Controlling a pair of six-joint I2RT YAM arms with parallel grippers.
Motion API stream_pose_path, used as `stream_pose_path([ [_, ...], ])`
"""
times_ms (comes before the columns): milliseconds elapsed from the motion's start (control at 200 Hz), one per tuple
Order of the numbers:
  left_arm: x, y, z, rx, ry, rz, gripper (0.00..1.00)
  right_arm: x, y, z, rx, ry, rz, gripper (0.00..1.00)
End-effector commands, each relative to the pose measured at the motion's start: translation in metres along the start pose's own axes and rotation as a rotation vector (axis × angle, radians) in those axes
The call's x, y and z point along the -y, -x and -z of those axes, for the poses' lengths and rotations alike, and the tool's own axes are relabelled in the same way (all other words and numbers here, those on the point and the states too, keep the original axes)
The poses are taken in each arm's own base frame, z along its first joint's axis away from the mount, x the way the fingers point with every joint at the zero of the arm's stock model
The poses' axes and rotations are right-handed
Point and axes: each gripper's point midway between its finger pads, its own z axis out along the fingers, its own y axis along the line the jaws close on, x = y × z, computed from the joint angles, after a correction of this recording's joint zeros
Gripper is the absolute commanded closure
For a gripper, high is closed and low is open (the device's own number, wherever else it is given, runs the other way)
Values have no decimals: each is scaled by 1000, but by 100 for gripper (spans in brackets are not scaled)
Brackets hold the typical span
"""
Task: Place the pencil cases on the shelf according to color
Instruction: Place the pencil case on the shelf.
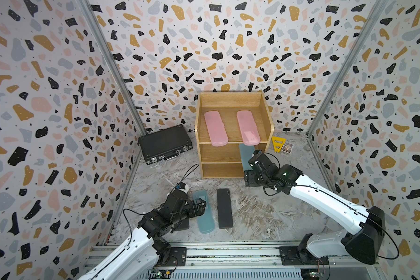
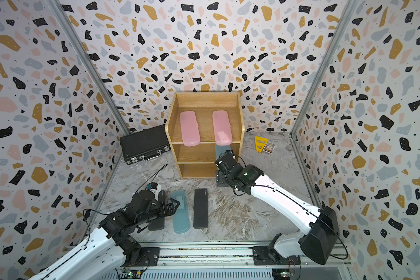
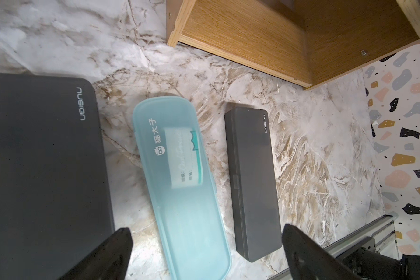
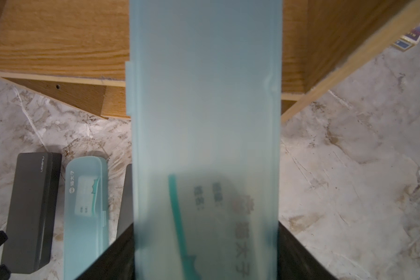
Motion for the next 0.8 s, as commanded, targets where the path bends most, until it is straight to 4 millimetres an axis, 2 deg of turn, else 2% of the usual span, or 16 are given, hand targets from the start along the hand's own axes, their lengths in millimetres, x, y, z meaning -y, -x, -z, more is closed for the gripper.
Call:
stream_pose_path([
  [0,12,15,0,51,-30,-27,0,-11,34,11,94,54,-24,40],
  [215,13,18,-7,45,-19,-43,0,-13,50,0,106,27,-24,33],
  [496,13,18,-11,45,-21,-50,0,-7,50,-16,93,-26,-20,31],
  [796,12,17,-13,44,-19,-56,0,-2,49,-25,89,-68,-18,18],
])
